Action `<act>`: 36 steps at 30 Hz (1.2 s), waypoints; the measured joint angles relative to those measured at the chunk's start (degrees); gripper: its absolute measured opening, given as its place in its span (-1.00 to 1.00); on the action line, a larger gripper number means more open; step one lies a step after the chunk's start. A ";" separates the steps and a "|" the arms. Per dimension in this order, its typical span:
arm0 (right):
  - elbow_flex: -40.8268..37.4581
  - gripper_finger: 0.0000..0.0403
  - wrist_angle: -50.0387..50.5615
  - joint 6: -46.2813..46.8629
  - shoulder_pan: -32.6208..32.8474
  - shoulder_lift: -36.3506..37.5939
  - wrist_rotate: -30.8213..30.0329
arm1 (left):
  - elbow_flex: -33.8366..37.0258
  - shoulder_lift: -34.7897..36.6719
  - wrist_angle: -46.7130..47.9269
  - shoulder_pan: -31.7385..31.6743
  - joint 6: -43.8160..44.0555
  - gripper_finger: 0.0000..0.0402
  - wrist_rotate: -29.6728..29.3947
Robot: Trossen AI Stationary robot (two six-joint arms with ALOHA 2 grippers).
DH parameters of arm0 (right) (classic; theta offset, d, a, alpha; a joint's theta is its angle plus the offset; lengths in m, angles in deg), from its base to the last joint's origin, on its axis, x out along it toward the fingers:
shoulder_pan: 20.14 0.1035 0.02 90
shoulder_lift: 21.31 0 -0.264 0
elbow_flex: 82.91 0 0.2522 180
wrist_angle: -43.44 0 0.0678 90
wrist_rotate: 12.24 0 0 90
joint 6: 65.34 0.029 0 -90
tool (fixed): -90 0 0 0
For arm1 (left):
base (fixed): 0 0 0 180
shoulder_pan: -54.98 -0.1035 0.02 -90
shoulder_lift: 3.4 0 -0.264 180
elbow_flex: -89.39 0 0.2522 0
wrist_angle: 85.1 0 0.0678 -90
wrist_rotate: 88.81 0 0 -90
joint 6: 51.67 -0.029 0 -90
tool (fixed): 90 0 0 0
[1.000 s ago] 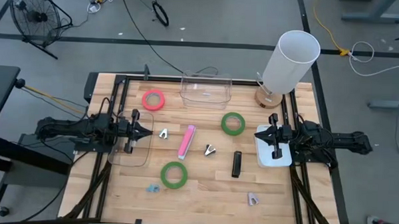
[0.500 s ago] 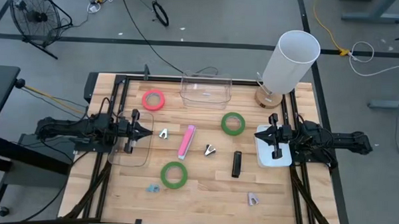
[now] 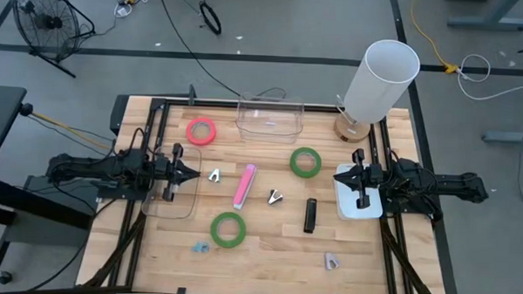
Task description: Pick and place Stapler, Stapler remover, tape
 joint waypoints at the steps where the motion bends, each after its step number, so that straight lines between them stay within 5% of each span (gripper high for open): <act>1: 0.00 -0.90 0.00 0.00 0.00 0.00 -0.01 | 0.00 0.01 0.00 0.01 0.00 -0.91 -0.01; 11: 0.02 -0.90 -0.02 0.10 0.00 0.00 -0.02 | 0.00 0.00 0.00 0.02 0.00 -0.91 -0.02; 17: 0.00 -0.90 -0.62 7.84 0.00 0.00 -0.03 | -0.01 0.01 0.00 0.00 -0.01 -0.91 -0.02; 26: 0.00 -0.90 -10.73 22.04 0.00 0.00 -0.07 | -0.02 0.01 0.00 0.02 0.00 -0.91 -0.02; 36: 0.00 -0.90 -23.77 25.18 0.00 0.00 -4.98 | -0.01 0.01 0.00 0.02 0.00 -0.91 -0.02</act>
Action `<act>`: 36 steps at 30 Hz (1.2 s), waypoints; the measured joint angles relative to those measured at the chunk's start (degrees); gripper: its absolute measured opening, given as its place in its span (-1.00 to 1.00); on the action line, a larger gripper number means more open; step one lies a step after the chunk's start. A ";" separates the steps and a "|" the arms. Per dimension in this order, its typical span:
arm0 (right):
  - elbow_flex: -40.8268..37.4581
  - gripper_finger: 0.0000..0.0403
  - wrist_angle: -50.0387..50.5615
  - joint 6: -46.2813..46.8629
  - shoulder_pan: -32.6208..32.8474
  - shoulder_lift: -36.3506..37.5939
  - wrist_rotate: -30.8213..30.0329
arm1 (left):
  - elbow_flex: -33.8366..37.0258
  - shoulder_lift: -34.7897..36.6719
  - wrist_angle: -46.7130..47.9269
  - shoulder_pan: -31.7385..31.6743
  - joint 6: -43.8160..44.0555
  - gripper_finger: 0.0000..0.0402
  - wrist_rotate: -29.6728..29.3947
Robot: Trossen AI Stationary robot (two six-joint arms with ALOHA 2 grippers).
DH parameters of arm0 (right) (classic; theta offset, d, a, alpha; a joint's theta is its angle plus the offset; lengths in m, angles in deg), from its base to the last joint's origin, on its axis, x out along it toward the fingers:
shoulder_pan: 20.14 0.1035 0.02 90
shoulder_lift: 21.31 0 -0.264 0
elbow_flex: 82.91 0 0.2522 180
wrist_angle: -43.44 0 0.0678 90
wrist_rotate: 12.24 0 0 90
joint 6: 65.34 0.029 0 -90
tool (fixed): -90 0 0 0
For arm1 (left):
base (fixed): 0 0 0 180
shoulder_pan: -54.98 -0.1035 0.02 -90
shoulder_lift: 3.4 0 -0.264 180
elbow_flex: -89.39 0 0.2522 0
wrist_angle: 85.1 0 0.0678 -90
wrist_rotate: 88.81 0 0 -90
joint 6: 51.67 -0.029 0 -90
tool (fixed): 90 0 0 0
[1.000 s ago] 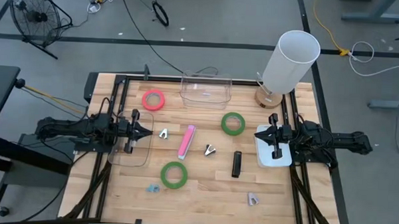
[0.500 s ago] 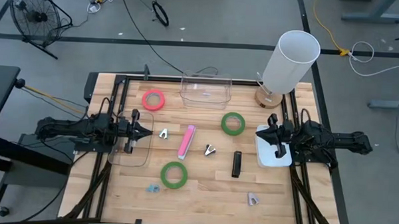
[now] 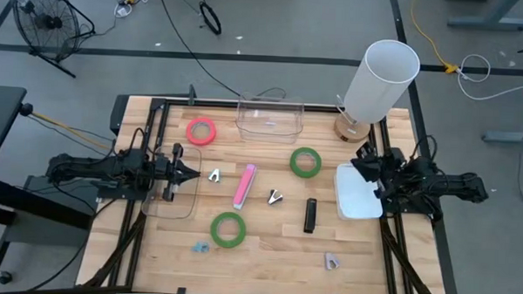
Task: Pick and place Stapler, Stapler remover, tape
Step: Put the black stapler into the top transparent bin
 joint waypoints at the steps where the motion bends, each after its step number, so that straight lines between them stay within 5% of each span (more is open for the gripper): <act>1: 0.00 -0.90 -1.27 0.41 0.00 0.00 -0.35 | 0.01 -0.02 0.00 -0.01 -0.01 -0.91 0.00; 18: 4.21 -0.90 -5.44 3.38 0.00 0.00 -2.62 | 0.01 -0.02 -0.02 -0.01 0.00 -0.91 0.01; 25: 11.96 -0.90 0.49 2.92 0.00 -2.01 -2.64 | 0.00 -0.02 0.00 -0.02 -0.01 -0.91 0.01; 36: 29.38 -0.90 11.59 -2.59 0.00 -15.82 -2.58 | 0.00 0.01 0.00 0.00 0.00 -0.91 0.00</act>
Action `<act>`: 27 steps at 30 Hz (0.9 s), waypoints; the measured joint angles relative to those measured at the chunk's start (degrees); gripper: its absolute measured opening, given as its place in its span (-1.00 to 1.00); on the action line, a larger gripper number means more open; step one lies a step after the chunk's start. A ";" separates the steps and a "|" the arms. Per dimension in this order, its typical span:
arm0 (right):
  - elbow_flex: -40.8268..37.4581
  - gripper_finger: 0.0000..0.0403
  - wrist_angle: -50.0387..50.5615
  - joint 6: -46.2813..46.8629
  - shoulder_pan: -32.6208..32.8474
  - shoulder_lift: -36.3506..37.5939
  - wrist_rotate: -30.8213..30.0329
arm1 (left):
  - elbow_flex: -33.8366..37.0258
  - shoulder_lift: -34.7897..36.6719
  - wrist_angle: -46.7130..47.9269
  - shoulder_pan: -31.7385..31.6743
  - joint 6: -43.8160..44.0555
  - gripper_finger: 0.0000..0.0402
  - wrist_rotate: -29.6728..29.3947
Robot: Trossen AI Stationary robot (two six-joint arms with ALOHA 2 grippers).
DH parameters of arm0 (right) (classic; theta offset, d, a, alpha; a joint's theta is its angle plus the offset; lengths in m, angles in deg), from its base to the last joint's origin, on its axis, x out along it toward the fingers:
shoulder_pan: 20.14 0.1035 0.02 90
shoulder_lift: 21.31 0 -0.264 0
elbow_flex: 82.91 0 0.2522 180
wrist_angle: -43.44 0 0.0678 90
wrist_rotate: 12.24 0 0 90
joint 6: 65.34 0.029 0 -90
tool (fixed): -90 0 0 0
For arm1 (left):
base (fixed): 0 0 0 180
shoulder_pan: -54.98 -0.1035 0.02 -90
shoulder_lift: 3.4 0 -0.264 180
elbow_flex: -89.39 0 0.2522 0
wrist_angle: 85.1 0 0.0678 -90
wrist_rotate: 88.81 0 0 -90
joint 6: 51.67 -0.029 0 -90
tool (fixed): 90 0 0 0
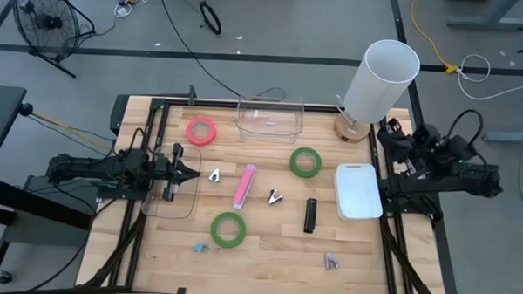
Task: Pick and place Stapler, Stapler remover, tape
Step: Put the black stapler into the top transparent bin
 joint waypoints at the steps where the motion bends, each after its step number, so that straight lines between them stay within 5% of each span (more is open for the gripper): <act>1: 1.91 -0.90 1.20 -0.74 0.00 -1.46 0.16 | 0.00 0.00 0.00 0.00 0.00 -0.91 0.00; 16: 28.32 -0.90 17.40 -11.37 0.00 -18.17 0.45 | 0.00 0.00 0.00 -0.02 0.00 -0.91 0.01; 27: 34.05 -0.90 22.73 -14.55 0.00 -24.12 0.60 | 0.00 0.00 0.00 -0.02 0.00 -0.91 0.01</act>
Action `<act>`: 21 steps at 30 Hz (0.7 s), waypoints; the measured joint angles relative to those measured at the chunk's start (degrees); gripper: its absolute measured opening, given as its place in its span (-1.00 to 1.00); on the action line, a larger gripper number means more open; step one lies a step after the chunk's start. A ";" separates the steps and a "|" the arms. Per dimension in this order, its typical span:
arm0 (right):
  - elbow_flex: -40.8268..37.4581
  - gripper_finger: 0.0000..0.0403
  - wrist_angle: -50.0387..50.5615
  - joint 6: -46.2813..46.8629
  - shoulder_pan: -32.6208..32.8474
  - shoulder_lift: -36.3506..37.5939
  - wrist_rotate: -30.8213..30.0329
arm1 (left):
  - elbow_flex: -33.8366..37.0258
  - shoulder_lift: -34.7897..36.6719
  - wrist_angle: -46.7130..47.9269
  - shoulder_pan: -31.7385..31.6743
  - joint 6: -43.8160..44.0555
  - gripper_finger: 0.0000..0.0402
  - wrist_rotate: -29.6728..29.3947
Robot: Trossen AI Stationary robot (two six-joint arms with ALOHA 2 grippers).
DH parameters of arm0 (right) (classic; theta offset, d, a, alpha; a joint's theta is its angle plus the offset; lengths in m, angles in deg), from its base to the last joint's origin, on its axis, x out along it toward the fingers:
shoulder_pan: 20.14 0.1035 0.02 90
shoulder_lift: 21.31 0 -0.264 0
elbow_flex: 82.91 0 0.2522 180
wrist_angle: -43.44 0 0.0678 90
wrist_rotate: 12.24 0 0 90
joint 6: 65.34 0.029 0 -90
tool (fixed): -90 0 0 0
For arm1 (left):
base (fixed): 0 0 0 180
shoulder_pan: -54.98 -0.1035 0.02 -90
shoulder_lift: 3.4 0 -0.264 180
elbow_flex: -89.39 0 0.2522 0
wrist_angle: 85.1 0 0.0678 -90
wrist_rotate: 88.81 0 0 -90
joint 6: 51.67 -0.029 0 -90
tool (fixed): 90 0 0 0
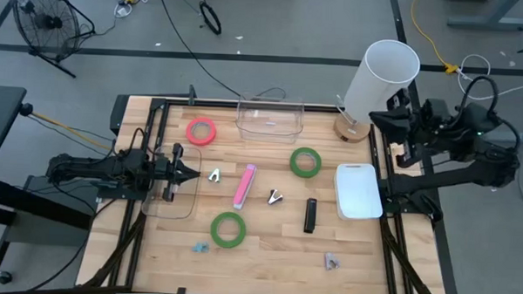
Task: Pick and place Stapler, Stapler remover, tape
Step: Put the black stapler into the top transparent bin
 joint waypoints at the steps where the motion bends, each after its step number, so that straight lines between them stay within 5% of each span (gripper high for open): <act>1: 0.00 -0.90 0.42 -0.62 0.00 -0.24 0.00 | 0.00 0.00 0.00 0.02 -0.01 -0.91 -0.01; 21: 0.09 -0.90 8.59 -15.63 0.00 -6.12 0.04 | 0.00 0.00 0.00 0.00 0.00 -0.91 0.01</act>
